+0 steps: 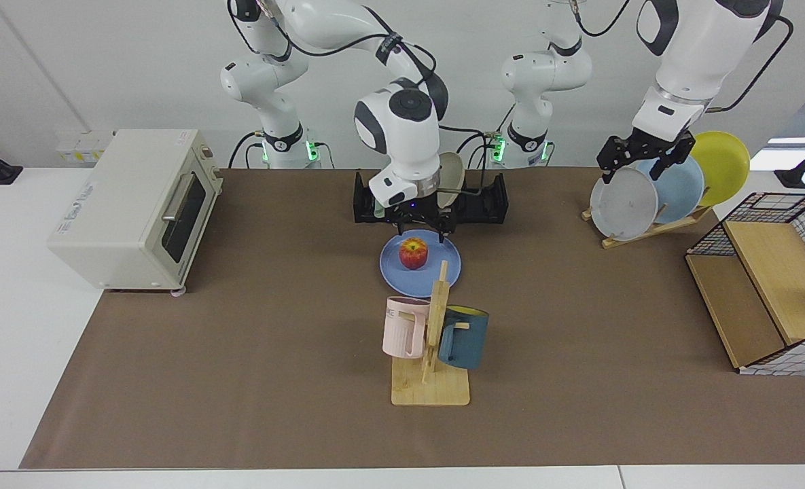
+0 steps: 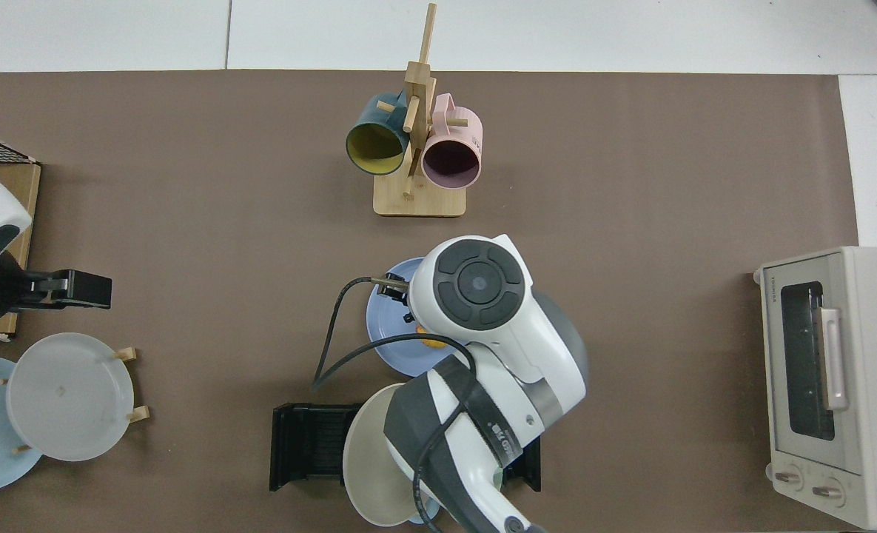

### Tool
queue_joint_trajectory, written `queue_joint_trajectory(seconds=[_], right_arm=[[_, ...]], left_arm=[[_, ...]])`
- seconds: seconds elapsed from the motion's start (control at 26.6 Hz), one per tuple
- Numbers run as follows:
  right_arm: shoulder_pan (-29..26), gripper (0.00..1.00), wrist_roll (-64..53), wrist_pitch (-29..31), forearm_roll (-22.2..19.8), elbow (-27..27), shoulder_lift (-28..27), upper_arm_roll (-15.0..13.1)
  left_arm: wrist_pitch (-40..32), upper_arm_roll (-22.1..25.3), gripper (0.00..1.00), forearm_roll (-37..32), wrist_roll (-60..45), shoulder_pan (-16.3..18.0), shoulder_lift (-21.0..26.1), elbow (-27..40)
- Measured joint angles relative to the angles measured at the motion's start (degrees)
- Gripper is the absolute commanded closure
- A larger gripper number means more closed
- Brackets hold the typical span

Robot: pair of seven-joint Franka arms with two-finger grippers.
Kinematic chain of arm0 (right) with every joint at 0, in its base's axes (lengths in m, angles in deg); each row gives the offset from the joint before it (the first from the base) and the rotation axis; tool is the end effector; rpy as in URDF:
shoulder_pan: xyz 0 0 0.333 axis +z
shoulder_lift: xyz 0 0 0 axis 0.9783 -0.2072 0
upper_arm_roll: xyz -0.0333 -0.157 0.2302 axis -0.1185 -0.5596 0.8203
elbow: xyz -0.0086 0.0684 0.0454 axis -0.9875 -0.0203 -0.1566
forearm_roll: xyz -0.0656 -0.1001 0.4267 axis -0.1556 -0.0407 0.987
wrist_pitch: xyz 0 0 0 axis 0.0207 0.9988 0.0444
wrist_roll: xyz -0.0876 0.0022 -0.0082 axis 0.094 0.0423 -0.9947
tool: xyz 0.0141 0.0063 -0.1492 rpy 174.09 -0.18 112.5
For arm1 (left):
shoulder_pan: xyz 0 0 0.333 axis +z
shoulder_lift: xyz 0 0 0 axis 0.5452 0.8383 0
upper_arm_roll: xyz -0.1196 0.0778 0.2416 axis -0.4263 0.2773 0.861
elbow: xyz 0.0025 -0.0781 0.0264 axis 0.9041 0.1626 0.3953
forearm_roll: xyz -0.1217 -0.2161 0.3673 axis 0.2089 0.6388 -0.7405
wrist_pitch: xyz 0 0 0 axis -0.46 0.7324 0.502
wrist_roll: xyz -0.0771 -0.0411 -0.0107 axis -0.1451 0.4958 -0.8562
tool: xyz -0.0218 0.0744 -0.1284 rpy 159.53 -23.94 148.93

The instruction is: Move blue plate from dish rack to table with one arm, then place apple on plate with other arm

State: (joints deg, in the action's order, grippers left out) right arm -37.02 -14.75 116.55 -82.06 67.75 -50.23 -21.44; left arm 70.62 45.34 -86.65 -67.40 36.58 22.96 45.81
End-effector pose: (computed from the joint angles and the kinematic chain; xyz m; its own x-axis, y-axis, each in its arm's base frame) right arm 0.5523 0.4059 0.3338 0.9500 -0.3118 0.0136 -0.3086 -0.9450 -0.1082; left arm 0.5702 -0.0173 0.5153 0.9998 -0.0038 -0.0205 -0.0049 -0.9985 -0.0537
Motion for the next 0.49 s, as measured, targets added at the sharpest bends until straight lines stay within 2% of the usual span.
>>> queue_joint_trajectory(seconds=[0.23, 0.49], right_arm=[[-3.6, 0.0, -7.5, -4.8, 0.0, -0.2, 7.1, -0.3], [-13.6, 0.0, -23.8, -8.0, -0.1, -0.1, 11.9, -0.6]], left_arm=[[0.0, 0.0, 0.0, 0.0, 0.0, 0.0, 0.0, 0.0], [0.9, 1.2, 0.0, 3.8, 1.8, 0.1, 0.1, 0.0]])
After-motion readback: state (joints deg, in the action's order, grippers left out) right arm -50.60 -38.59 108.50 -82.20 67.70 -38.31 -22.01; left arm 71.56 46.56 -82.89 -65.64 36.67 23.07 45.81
